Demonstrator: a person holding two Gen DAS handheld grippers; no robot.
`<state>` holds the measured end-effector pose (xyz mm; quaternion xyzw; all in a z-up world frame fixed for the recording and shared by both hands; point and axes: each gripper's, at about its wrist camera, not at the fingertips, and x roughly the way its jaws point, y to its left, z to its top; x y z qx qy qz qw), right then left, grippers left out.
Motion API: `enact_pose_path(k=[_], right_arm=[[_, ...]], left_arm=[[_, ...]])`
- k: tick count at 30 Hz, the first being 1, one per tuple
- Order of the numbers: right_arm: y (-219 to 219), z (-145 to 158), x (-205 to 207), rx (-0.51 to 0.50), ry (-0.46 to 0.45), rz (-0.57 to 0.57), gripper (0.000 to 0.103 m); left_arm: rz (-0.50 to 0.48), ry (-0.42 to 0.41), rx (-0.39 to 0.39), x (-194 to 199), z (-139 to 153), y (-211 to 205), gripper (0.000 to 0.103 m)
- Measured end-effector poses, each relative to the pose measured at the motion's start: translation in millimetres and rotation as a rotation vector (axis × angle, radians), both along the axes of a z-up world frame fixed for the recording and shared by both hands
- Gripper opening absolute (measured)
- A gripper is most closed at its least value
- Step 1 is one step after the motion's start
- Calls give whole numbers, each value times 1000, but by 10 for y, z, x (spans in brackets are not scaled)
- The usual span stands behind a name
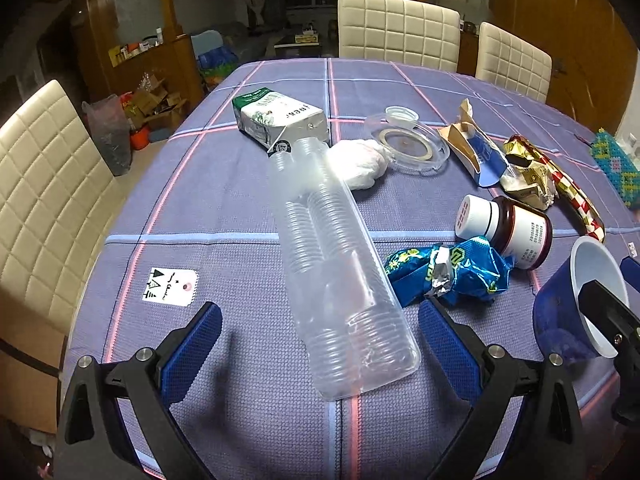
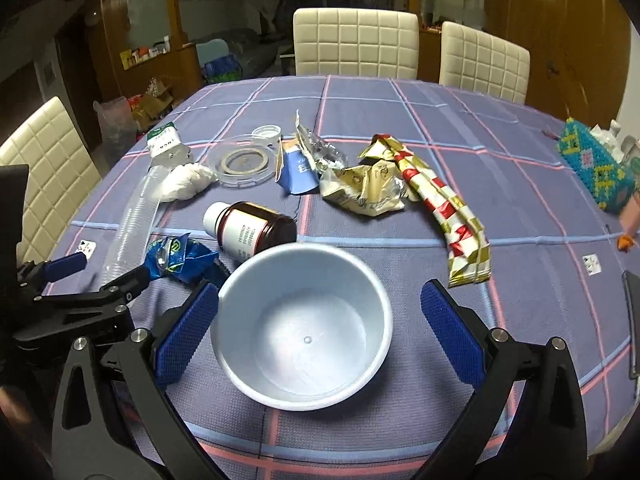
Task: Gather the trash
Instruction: 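Grasp the clear plastic cup stack with the left tool while the right tool grasps the light blue bowl, then carry the cup stack into the clear bin and open the left tool while the right tool holds the bowl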
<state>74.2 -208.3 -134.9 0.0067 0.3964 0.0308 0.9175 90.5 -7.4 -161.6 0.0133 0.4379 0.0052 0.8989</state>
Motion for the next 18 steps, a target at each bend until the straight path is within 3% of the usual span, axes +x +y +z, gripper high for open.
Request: enact_pose_path(k=[1, 3, 5, 10, 13, 14, 15, 16, 18], right_arm=[[4, 4, 2, -1, 2, 3, 100], [14, 6, -7, 0, 1, 9, 100], [45, -1, -10, 0, 4, 21, 100], [88, -50, 7, -37, 19, 15, 100], [16, -165, 65, 6, 78, 3, 99], [-4, -199, 80, 28, 96, 4, 97], [-6, -222, 90, 50, 110, 16, 86], [10, -235, 87, 46, 112, 18, 81], [54, -218, 69, 29, 95, 26, 80]], left_arm=[[-2, -1, -2, -2, 2, 2, 93], [-9, 1, -10, -7, 1, 3, 75], [-16, 13, -17, -6, -20, 14, 64], [-26, 32, -36, 13, -60, 15, 54], [-32, 27, -31, 2, -65, -4, 53], [-33, 26, -31, 0, -66, -4, 51], [-35, 25, -33, -2, -66, -4, 50], [-36, 24, -36, -3, -63, -4, 50], [-36, 20, -39, -10, -57, 1, 46]])
